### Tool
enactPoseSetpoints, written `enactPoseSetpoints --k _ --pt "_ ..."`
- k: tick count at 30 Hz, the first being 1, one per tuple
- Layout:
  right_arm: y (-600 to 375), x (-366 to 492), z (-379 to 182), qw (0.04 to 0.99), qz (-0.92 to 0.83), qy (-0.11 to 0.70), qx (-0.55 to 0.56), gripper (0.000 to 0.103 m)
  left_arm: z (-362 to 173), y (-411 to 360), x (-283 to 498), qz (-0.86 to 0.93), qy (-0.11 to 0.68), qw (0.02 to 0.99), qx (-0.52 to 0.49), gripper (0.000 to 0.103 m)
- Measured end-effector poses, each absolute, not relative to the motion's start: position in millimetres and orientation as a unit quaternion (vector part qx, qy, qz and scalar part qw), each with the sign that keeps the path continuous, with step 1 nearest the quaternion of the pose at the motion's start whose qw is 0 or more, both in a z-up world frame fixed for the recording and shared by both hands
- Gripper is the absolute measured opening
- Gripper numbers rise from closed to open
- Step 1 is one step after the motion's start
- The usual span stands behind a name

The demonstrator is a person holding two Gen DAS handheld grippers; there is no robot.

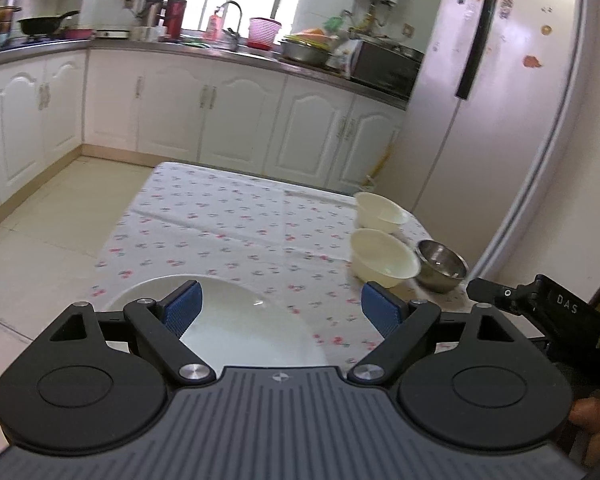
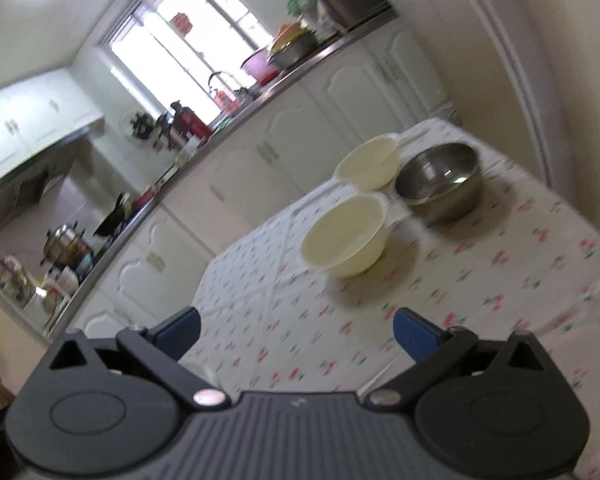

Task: Organize plates and bowls
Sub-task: 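Move the left gripper to the large cream bowl and grasp its rim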

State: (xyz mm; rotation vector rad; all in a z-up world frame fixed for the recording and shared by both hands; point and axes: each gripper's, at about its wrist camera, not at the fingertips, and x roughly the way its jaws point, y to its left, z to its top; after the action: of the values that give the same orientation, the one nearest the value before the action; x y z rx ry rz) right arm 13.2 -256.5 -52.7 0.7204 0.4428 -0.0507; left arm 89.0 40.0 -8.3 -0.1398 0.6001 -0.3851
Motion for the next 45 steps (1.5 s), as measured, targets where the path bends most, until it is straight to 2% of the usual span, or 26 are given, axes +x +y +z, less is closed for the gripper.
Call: enactPoseSetpoints --k 19,34,41,45 --pt "-348 6 -72 0.896 -0.1 0.183 0.391 0.102 -20 -69 151 -0.242 0.341 0.908 -0.026 0.103" --pt "-345 48 -73 0.889 -0.04 0.184 0.417 0.097 -48 -96 224 -0.201 0.394 0.897 -0.019 0.103" --pt "-341 67 -83 0.872 -0.001 0.186 0.452 0.096 -59 -115 243 -0.205 0.392 0.897 0.006 0.103" --pt "-341 75 -88 0.862 0.016 0.185 0.472 0.096 -73 -125 256 -0.2 0.398 0.895 0.027 0.089"
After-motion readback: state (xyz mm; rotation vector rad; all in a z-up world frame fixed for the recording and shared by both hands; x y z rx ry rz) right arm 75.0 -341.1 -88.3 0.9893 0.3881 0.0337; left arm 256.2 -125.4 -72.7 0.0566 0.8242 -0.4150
